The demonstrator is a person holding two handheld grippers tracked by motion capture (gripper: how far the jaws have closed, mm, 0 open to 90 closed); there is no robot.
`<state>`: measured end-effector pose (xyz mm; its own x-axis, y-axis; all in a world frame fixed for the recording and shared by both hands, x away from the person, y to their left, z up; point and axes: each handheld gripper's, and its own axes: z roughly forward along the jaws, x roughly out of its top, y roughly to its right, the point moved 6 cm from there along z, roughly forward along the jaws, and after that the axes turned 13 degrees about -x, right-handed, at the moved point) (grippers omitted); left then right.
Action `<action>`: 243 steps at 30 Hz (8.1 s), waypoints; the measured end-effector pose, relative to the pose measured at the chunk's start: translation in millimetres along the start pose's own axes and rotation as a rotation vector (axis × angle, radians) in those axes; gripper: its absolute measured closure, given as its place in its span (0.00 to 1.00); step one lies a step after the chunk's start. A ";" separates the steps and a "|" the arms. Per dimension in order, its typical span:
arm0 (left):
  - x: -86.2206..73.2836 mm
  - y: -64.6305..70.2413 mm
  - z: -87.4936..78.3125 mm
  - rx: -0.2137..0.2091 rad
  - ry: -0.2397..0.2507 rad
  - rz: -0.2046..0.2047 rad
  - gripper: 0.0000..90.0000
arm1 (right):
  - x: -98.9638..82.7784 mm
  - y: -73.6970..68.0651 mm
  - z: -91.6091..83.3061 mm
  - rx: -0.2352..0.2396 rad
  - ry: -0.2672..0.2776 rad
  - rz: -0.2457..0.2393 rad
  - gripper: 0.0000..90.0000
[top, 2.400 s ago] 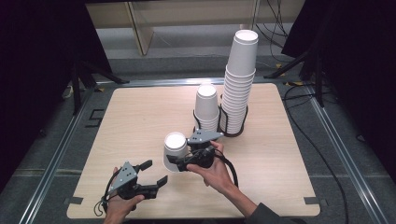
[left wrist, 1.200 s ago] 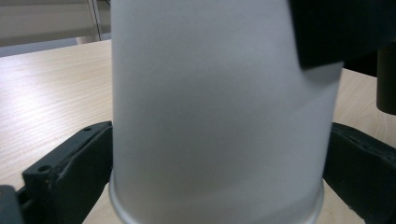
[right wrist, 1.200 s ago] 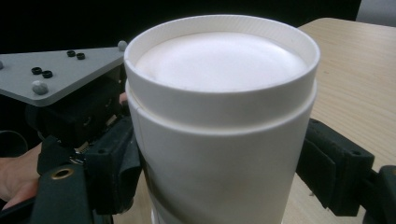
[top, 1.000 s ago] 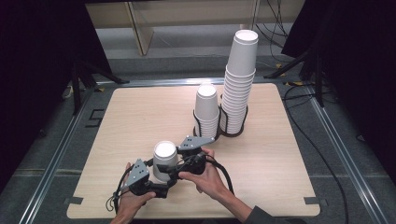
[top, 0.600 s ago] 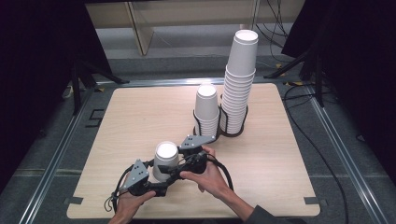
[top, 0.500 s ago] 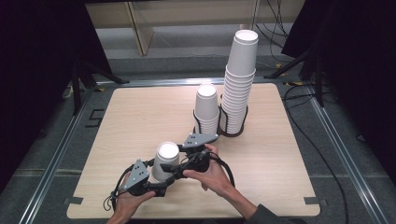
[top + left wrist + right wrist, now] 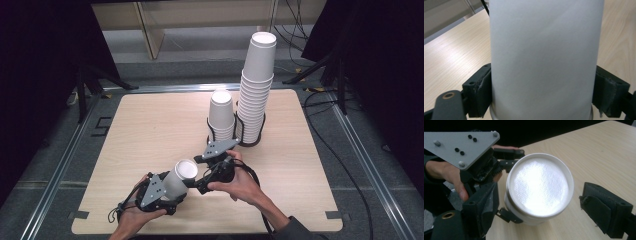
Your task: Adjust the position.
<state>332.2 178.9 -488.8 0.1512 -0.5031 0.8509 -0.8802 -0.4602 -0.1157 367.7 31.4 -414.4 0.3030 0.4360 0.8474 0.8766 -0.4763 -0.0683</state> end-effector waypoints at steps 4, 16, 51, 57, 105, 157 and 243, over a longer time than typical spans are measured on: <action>0.3 4.1 0.4 -0.022 -0.052 0.041 0.18 | -3.8 -1.4 3.6 0.007 -0.019 -0.062 0.18; 2.2 18.7 4.6 -0.067 -0.115 0.111 0.18 | -14.9 -12.2 13.0 0.057 -0.095 -0.093 0.19; 15.7 5.0 -8.1 -0.077 0.273 0.013 0.03 | 7.0 7.2 -16.4 0.139 0.034 0.089 0.28; 21.3 4.3 -13.3 -0.080 0.344 0.011 0.03 | 10.6 5.1 -21.2 0.172 0.050 0.135 0.28; 2.8 15.7 -2.6 -0.163 -0.114 0.130 0.14 | -14.0 -16.4 -7.5 -0.027 -0.209 -0.449 0.20; 20.9 -1.4 -26.0 -0.330 0.381 -0.154 0.16 | -19.2 13.8 -15.4 0.117 -0.060 -0.303 0.24; 32.6 19.5 -18.4 -0.268 0.199 -0.074 0.09 | -43.0 -22.9 14.7 0.063 -0.252 -0.576 0.24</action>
<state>311.7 167.0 -453.9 0.1516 -0.3111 0.9382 -0.9611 -0.2683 0.0663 340.2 34.8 -457.0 -0.1520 0.7794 0.6078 0.9434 -0.0690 0.3244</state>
